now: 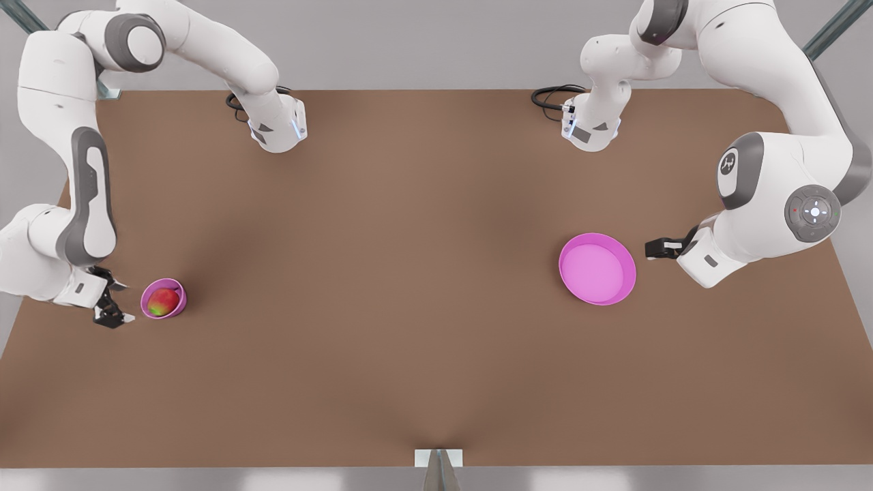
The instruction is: Use the left arm to pick up the apple from the plate, transfer it to the gripper of the right arm, and then use the right arm to place it into the bowl
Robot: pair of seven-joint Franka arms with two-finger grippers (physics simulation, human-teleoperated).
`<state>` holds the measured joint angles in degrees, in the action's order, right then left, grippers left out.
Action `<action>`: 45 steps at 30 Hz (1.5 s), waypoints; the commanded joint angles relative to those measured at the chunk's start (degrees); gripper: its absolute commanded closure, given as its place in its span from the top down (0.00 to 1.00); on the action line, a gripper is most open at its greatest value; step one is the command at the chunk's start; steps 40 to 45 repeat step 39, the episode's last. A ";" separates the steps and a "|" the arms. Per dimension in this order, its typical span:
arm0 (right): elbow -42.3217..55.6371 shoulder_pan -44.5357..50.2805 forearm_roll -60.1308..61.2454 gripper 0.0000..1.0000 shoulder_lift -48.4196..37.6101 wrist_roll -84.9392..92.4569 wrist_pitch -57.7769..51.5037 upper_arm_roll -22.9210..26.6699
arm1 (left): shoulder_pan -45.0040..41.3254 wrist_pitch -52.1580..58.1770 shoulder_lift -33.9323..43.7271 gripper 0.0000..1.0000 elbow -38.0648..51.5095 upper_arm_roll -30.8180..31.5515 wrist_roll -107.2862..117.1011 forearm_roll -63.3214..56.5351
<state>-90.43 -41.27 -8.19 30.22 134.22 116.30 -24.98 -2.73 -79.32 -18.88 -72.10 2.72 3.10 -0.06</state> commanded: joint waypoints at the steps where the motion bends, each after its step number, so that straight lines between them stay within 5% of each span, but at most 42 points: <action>1: 3.41 1.36 -0.24 1.00 -1.12 -30.38 -13.01 -0.25 | 0.00 0.04 0.07 1.00 0.03 0.01 0.33 -0.03; 7: 9.92 13.50 -12.81 1.00 0.72 -135.97 -30.33 -0.16 | -0.17 0.04 0.07 1.00 0.03 0.01 0.33 -0.03; 11: 20.30 19.47 -12.11 1.00 -1.99 -136.24 -41.24 1.24 | -0.17 0.04 0.07 1.00 0.03 0.01 0.33 -0.03; 13: 17.66 30.81 -0.16 1.00 -10.35 -132.29 -41.24 18.91 | -0.17 0.04 0.07 1.00 0.03 0.01 0.33 -0.03; 16: 13.36 34.85 1.42 1.00 -17.82 -132.11 -41.15 23.13 | -0.17 0.04 0.07 1.00 0.03 0.01 0.33 -0.03; 21: 6.76 35.30 3.53 1.00 -23.62 -132.02 -40.01 24.36 | -0.17 0.04 0.07 1.00 0.03 0.01 0.33 -0.03; 45: 7.11 35.12 3.97 1.00 -23.36 -131.41 -39.66 24.36 | -0.35 2.41 0.07 1.00 0.11 0.18 0.42 0.23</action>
